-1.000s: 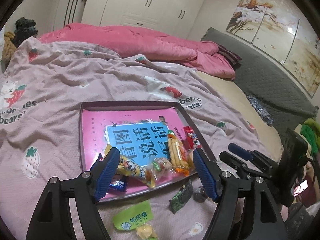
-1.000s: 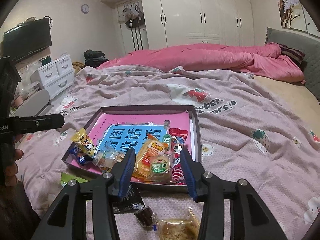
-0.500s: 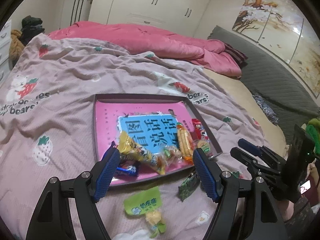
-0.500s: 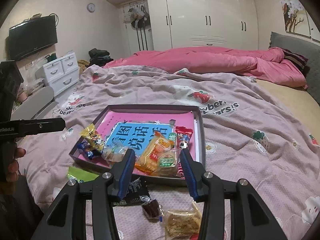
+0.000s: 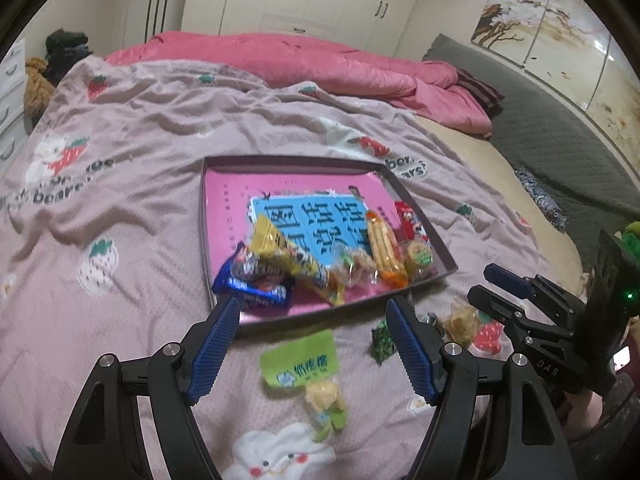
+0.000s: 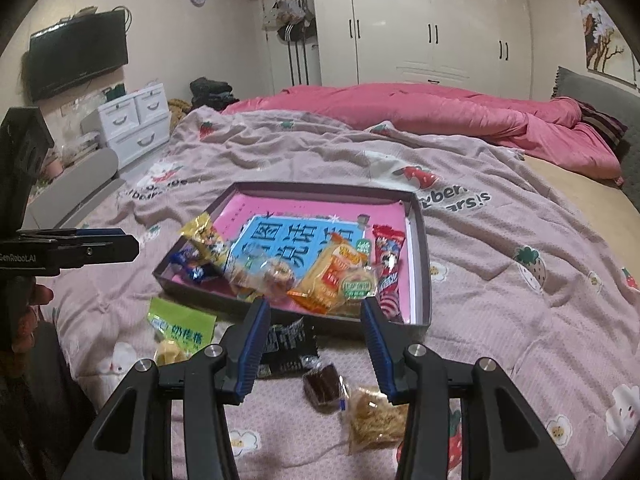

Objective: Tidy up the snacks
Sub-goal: 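Open both tools and pull them back toward the remaining snacks, then grasp the green-label bag with the left tool while the right grasps the brown chocolate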

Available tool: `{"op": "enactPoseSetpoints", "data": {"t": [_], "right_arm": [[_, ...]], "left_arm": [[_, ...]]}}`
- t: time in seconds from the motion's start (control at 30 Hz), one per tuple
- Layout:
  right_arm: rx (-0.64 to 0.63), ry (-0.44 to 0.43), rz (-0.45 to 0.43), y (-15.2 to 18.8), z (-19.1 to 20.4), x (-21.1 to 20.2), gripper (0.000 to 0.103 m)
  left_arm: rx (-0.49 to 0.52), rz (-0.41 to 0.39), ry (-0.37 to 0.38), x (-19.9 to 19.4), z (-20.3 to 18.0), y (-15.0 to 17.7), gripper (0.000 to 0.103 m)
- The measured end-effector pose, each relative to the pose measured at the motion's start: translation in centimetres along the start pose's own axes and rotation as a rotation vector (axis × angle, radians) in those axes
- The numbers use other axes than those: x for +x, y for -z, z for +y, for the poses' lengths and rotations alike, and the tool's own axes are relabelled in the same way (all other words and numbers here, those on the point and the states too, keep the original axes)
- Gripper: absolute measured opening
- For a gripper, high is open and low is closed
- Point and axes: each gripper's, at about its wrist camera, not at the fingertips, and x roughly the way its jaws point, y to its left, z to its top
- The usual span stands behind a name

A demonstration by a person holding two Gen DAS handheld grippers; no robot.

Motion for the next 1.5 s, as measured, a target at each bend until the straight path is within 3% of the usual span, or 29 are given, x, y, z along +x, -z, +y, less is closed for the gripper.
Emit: {"op": "enactPoseSetpoints", "data": {"t": [0.77,1.0,1.5], "right_arm": [[-0.074,-0.002,0.138,3.2,1.2,2.0,0.047],[-0.122,0.011,0.198,4.2,1.5,3.7,0.047],[-0.179,0.025,0.219,4.5,1.3,6.1,0.045]], "left_arm": [[-0.013,0.206,0.007,3.9,-1.1,4.9,0.077],[-0.029,0.242,0.002,5.2,-0.8,5.5,0.077],[-0.01,0.27,-0.018,7.5,-1.8,6.4,0.077]]}}
